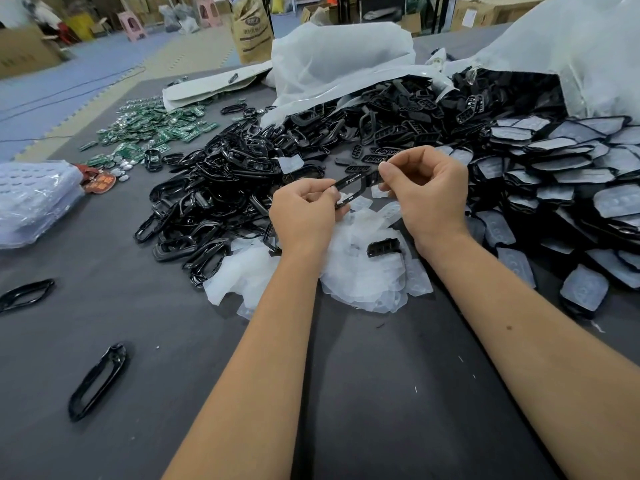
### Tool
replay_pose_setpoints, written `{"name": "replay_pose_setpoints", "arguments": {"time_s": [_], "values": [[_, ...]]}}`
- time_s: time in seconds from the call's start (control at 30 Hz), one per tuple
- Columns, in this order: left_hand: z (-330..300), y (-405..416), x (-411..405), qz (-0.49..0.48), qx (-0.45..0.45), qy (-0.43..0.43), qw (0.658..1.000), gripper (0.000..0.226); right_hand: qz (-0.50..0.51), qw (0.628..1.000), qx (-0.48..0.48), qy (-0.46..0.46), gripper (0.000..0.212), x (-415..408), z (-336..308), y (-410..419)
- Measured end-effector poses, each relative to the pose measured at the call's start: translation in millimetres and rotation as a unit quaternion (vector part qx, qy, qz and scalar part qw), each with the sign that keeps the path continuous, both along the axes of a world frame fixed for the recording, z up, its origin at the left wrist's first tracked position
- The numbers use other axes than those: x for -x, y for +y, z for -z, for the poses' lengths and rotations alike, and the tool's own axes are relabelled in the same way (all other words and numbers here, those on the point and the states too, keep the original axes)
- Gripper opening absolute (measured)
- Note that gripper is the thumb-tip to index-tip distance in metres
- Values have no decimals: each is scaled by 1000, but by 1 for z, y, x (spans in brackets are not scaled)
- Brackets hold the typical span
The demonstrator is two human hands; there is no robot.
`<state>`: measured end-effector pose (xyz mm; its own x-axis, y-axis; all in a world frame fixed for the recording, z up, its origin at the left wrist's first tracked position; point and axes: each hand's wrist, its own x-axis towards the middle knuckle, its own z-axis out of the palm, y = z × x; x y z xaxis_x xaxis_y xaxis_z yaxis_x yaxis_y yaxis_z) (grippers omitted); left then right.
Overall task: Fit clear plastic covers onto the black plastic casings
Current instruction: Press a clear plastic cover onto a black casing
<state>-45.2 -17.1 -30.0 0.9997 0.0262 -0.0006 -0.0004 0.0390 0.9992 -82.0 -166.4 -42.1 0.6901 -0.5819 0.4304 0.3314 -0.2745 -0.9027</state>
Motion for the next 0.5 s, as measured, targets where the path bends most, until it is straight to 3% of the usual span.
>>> {"name": "replay_pose_setpoints", "arguments": {"time_s": [0.13,0.27,0.5], "values": [[2,-1,3,-4,-15,-13,1000,12,24,1000,-3,-10,9,0,1,-1],[4,-1,3,6,-6,-14,1000,11,-15,1000,16,-2,9,1,0,2],[6,1,-2,65,18,-10,998,20,-40,995,81,44,12,2,0,7]]}}
